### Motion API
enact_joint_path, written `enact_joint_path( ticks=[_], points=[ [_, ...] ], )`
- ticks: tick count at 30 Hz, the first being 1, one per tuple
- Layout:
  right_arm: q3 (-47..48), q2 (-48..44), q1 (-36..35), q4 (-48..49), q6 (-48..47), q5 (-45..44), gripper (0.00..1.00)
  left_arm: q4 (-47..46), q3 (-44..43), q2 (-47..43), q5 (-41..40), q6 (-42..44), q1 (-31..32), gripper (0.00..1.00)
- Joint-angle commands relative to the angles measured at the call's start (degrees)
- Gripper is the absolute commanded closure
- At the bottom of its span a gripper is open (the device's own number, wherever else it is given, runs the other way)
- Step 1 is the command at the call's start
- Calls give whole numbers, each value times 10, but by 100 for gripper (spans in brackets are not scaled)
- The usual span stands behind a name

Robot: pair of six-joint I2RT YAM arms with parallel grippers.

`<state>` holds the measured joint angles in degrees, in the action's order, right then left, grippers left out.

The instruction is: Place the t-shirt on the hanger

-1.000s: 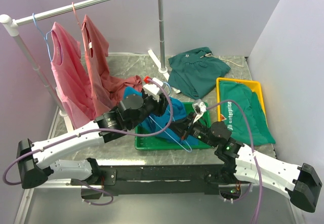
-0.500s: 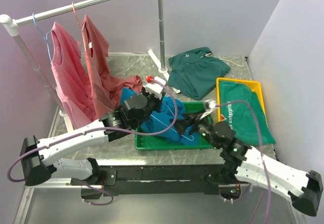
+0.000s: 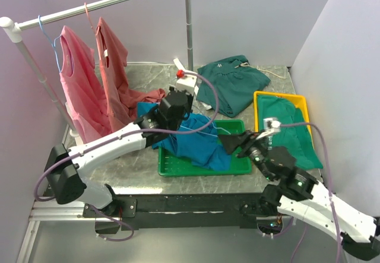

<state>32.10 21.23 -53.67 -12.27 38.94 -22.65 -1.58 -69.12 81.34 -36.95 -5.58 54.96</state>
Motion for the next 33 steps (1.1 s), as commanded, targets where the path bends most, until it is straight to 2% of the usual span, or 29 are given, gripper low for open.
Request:
enact_joint_path(
  ticks=[1, 6, 8, 10, 16, 24, 29, 32, 33],
  points=[
    [-35, 71, -48, 42, 46, 25, 19, 14, -55, 16, 4, -27, -19, 99],
    [-14, 203, -150, 94, 63, -68, 19, 44, -72, 30, 23, -37, -29, 99],
    [7, 300, -178, 117, 68, -85, 20, 49, -77, 33, 28, -43, -32, 99],
    [45, 397, -182, 116, 83, -94, 19, 51, -75, 33, 35, -48, -34, 99],
    [131, 556, -177, 86, 110, -136, 18, 55, -69, 20, 46, -54, -36, 99],
    [233, 685, -155, 44, 119, -150, 21, 59, -62, 6, 53, -56, -39, 99],
    [228, 717, -137, 37, 127, -169, 21, 65, -60, -6, 56, -53, -42, 99],
    [234, 739, -133, 28, 135, -177, 36, 69, -61, -9, 57, -52, -42, 99],
    [235, 744, -134, 26, 137, -179, 37, 69, -62, -10, 59, -53, -42, 99]
  ],
)
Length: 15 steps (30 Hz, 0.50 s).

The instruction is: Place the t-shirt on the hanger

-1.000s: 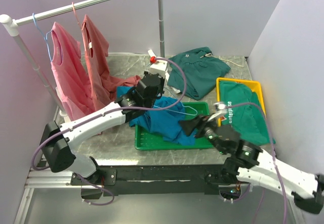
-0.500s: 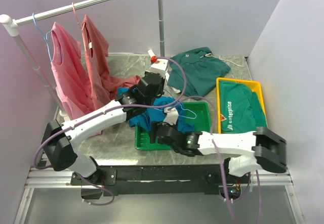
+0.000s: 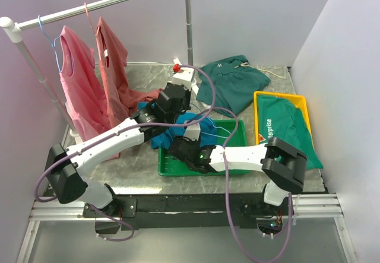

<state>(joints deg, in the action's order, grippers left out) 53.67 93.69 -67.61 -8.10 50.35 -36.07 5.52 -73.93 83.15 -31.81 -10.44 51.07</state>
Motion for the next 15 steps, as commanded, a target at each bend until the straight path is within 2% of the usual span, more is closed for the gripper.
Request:
enact_joint_path(
  ticks=[1, 4, 5, 7, 8, 9, 15],
  points=[
    [19, 24, 6, -12, 23, -46, 40, -2, -14, -28, 9, -4, -4, 99],
    [23, 30, 10, -12, 16, -56, 60, 1, -13, -33, 11, -2, -3, 99],
    [25, 31, 12, -13, 16, -58, 72, 2, -13, -32, 11, -1, -4, 99],
    [16, 26, 24, -2, 13, -51, 81, 3, -13, -36, 15, 1, -4, 99],
    [9, 19, 26, 5, 12, -49, 93, 3, -10, -38, 15, 2, -4, 99],
    [-6, 12, 27, 11, 12, -47, 98, 2, -10, -41, 15, 3, -6, 99],
    [-72, -91, 28, 8, 21, -50, 100, 5, -6, -52, 15, 14, -14, 99]
  ],
)
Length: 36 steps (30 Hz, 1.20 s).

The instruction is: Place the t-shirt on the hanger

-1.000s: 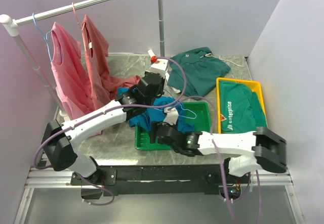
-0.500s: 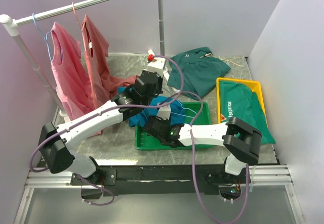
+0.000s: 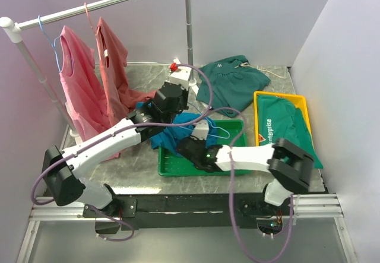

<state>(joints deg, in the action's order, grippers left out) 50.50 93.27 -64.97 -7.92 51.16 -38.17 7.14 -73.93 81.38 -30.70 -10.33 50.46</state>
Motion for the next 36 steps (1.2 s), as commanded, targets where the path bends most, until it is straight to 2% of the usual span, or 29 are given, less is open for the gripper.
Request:
enact_joint_path(
  ticks=[1, 6, 18, 36],
  points=[
    [-53, -126, 1, 8, 16, -27, 100, -12, -6, -39, 4, 14, -9, 99],
    [-123, -252, 8, 9, 19, -16, 100, -31, 9, -56, 5, 29, -13, 99],
    [-155, -476, 50, -66, 9, 13, 100, -86, 40, -90, -21, 60, -13, 99],
    [-151, -571, 133, -154, -22, 51, 100, -138, 99, -142, -37, 87, -15, 99]
  ],
)
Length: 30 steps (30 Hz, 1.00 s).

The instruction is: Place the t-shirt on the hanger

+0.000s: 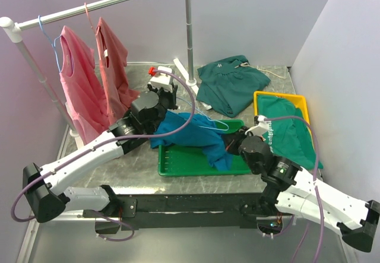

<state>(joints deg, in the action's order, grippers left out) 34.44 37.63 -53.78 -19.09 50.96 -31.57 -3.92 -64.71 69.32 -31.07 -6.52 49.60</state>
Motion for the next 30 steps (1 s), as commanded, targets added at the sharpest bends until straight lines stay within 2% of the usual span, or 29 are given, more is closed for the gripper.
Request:
enact_joint_path(
  ticks=[1, 10, 15, 18, 27, 30],
  points=[
    [14, -14, 23, -53, -21, -13, 100, -28, 10, -23, -36, 51, -6, 99],
    [83, -48, 25, -136, -42, -32, 100, -54, 38, -29, -55, 59, -6, 99],
    [106, -56, 25, -151, -48, -27, 100, -61, 46, -24, -61, 59, -6, 99],
    [126, -56, 25, -170, -57, -44, 100, -78, 63, -30, -65, 85, -6, 99],
    [215, -21, 25, -217, -97, -53, 100, -98, 81, -37, -81, 119, -5, 99],
    [251, 15, 25, -213, -118, -21, 100, -109, 77, -29, -86, 125, 7, 99]
  ],
)
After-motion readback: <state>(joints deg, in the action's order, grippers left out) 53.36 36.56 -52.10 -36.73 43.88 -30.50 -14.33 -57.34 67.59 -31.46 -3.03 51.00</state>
